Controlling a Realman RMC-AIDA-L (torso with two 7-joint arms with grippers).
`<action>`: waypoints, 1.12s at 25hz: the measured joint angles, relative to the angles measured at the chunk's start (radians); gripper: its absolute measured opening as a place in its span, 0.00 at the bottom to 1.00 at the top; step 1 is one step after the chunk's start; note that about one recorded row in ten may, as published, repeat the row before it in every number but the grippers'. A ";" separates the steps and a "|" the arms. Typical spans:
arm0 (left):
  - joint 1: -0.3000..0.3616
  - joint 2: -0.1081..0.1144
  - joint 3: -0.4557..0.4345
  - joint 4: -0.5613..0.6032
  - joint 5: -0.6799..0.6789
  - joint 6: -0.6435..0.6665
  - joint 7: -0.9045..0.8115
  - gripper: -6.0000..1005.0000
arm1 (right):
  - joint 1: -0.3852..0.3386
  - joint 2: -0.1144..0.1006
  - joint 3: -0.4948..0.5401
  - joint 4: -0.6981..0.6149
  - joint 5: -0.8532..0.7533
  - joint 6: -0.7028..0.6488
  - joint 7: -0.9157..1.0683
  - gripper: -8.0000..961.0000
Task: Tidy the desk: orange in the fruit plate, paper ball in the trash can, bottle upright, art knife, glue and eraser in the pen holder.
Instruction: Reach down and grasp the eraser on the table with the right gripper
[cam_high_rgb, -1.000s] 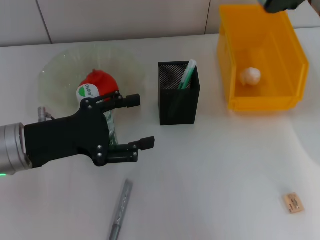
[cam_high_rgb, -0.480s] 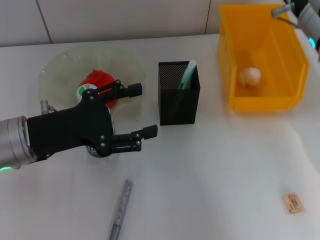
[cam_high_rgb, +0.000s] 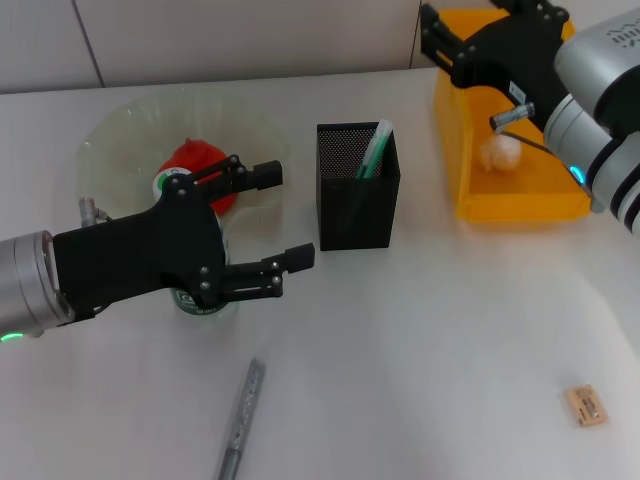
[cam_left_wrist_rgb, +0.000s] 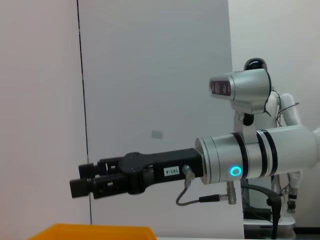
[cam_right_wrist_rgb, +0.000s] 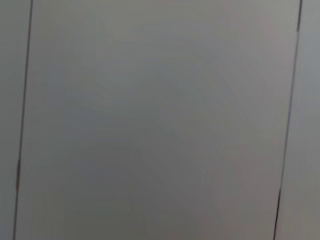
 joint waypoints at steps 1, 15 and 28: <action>0.001 0.001 0.001 -0.001 0.000 0.001 0.000 0.86 | -0.006 0.000 0.009 -0.030 0.001 -0.064 -0.012 0.77; -0.004 0.000 0.002 -0.010 0.000 0.002 0.010 0.86 | -0.156 -0.006 -0.029 -0.203 0.001 0.030 -0.011 0.77; -0.014 -0.001 0.003 -0.010 0.000 0.007 0.015 0.86 | 0.000 -0.014 0.161 -0.195 0.007 -0.246 0.008 0.77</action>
